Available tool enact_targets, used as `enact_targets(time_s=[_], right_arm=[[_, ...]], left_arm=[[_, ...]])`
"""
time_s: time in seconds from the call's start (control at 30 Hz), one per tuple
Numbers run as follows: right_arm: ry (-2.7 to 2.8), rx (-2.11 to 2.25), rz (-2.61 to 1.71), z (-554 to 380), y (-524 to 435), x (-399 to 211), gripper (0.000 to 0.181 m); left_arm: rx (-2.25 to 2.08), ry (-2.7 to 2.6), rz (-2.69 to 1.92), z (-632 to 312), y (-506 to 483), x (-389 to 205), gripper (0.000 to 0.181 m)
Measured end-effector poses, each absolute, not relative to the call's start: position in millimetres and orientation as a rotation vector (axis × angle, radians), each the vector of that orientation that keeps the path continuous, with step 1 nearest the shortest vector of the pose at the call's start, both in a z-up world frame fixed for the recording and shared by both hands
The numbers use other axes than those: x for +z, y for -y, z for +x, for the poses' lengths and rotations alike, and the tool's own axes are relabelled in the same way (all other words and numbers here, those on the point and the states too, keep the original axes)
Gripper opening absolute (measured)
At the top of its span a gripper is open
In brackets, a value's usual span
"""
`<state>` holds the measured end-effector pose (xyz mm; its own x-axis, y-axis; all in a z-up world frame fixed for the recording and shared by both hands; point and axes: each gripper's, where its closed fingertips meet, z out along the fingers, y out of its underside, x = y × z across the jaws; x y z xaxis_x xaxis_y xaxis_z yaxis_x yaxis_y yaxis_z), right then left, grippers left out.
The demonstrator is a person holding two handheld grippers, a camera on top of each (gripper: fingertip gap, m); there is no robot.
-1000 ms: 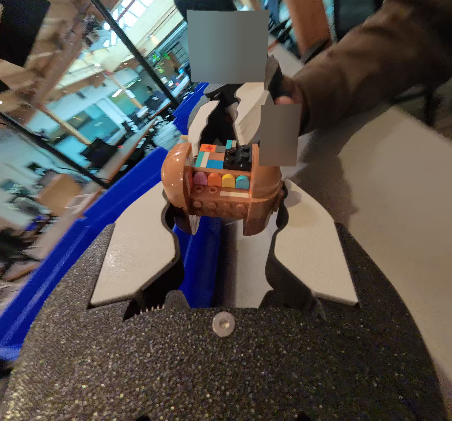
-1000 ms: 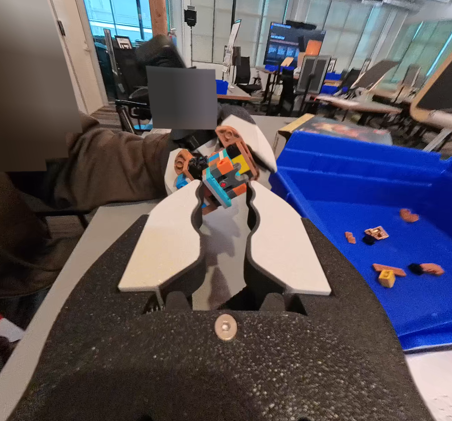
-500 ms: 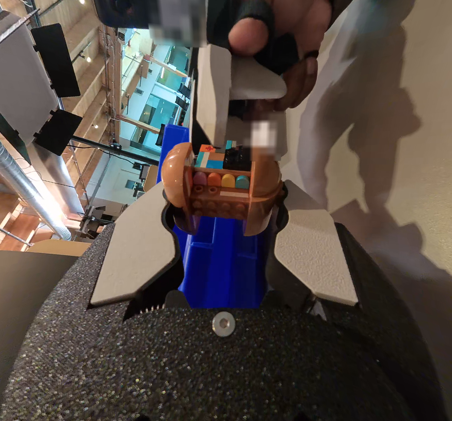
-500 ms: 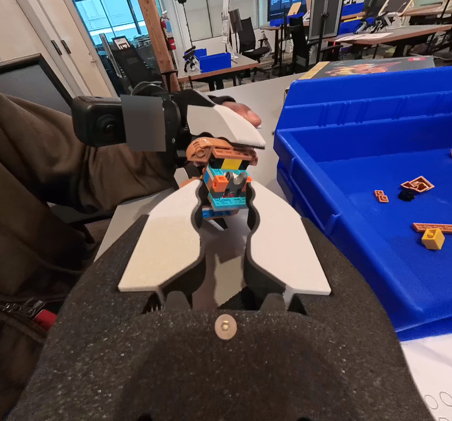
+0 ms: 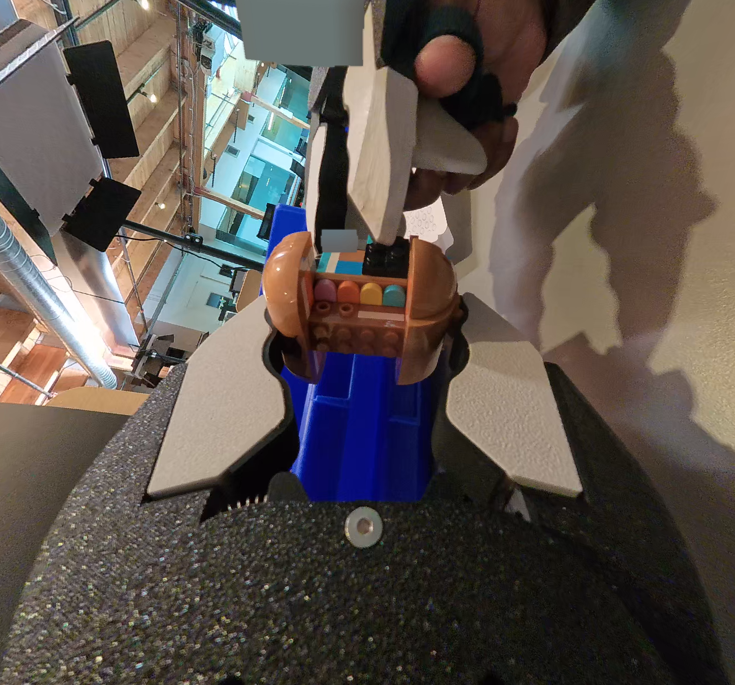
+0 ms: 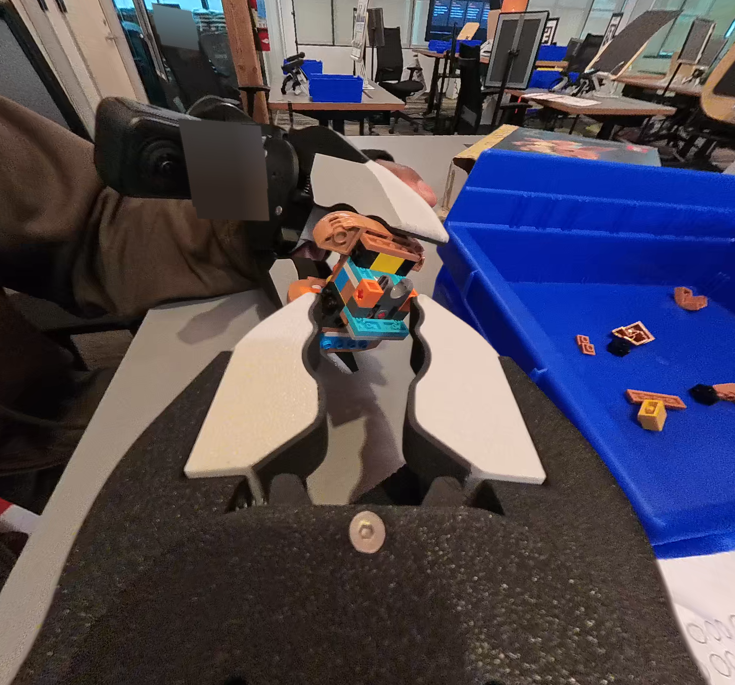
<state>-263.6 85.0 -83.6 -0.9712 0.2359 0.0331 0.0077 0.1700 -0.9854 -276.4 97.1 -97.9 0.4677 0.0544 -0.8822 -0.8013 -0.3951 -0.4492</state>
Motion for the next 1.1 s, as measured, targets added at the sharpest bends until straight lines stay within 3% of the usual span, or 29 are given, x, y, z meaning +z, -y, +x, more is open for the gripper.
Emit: enact_targets(time_s=[0.77,1.1], right_arm=[[2.39,2.169,-0.312,-250,-82,-80,0.049],[2.48,2.226,-0.331,-243,-81,-83,0.038]], left_arm=[[1.013,-0.737,-1.652,-255,-107,-102,0.084],[1.032,-0.816,-1.639,-247,-109,-107,0.084]])
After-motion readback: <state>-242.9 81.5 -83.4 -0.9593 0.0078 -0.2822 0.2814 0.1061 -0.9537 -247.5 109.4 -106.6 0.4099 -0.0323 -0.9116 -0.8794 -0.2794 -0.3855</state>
